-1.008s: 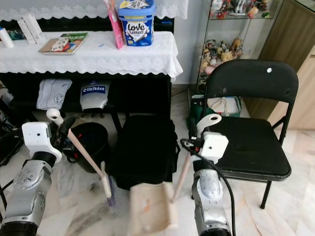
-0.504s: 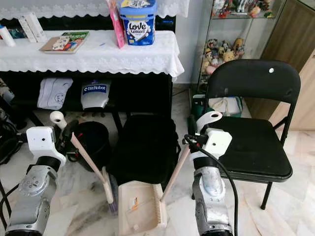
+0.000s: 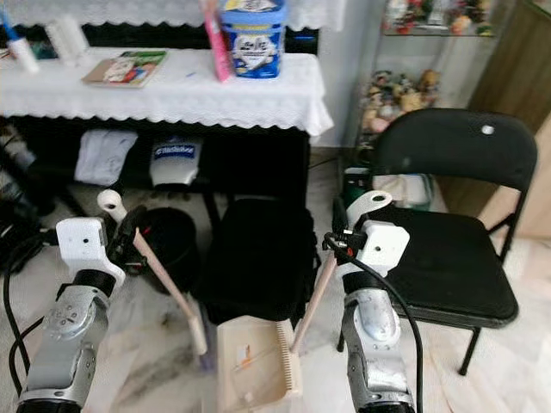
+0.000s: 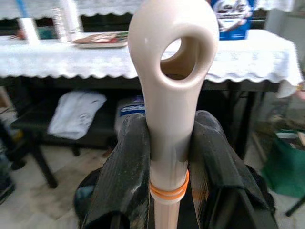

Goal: Sweep floor

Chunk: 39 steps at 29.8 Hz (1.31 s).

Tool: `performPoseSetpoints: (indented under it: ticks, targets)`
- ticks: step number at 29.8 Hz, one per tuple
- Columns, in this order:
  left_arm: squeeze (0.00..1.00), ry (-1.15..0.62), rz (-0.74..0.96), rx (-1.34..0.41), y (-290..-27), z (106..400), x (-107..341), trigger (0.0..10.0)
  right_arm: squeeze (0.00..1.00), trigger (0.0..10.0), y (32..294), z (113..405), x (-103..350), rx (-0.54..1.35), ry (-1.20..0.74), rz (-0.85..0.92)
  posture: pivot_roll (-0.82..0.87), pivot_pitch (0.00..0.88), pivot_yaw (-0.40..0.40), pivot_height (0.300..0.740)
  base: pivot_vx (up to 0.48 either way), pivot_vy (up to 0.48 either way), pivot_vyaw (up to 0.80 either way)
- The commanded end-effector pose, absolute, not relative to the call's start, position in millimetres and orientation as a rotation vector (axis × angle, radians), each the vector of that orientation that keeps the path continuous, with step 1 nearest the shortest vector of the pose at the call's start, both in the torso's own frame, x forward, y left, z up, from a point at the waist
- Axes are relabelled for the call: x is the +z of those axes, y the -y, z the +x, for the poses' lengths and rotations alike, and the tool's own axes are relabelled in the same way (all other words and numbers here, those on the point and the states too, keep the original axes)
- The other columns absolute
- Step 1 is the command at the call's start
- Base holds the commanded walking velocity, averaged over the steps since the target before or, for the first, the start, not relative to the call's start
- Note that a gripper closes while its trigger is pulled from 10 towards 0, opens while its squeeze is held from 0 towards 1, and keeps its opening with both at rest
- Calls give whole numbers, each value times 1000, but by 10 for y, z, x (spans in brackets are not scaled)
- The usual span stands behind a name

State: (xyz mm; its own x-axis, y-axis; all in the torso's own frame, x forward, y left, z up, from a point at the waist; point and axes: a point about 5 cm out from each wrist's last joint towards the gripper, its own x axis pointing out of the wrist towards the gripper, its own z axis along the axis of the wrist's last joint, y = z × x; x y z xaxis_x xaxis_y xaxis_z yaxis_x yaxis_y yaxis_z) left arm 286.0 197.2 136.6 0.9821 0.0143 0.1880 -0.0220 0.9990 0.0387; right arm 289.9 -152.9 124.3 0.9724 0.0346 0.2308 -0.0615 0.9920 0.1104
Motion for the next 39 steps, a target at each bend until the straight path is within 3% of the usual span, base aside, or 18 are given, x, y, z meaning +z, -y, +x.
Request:
performPoseSetpoints:
  ticks: [1,14,39]
  targets:
    - [0,242,83,15,-2003,2863,1483,10000,0,10000,1519,2904,1394,54,295,137,-56,0,41,740,0,0,481]
    - [0,239,70,-25,-1924,2862,1466,10000,0,10000,1495,2903,1396,53,291,163,-53,0,49,740,0,0,0]
    - [0,250,95,-46,-1905,2876,1510,10000,0,10000,1491,2935,1403,33,273,196,-42,15,56,740,-241,0,0]
